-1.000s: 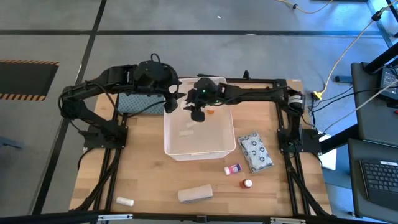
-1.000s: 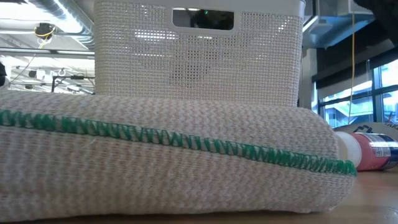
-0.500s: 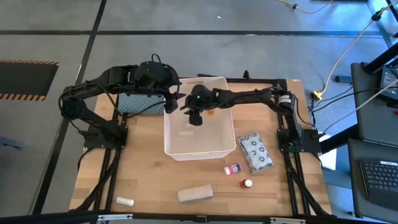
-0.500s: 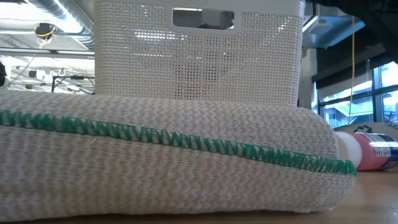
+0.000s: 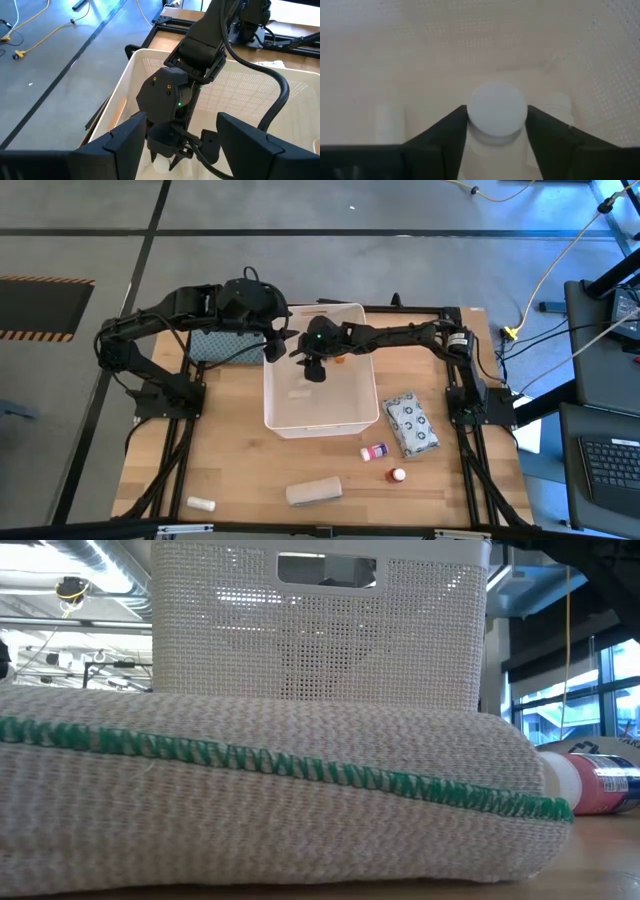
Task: Pick & place medical supplies in basket/bin
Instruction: Put the white medicine bottle into the white bin, then put the orange medicine bottle into the white bin
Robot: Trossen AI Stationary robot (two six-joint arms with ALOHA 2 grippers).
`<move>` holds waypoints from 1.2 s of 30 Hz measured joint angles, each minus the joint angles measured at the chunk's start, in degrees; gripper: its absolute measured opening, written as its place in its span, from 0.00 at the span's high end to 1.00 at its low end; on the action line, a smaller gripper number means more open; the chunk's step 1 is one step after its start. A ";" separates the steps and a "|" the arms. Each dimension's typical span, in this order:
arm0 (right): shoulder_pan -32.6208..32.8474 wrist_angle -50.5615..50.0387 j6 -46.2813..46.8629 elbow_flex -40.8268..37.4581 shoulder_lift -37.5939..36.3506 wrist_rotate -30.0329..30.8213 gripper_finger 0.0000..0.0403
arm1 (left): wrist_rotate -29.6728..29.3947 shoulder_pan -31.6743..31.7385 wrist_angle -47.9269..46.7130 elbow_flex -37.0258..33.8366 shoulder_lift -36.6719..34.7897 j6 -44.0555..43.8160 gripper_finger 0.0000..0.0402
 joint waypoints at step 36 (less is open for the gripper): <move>11.15 -46.85 15.26 0.11 -41.41 2.20 0.27 | -0.63 0.02 -3.82 0.02 0.00 4.02 0.42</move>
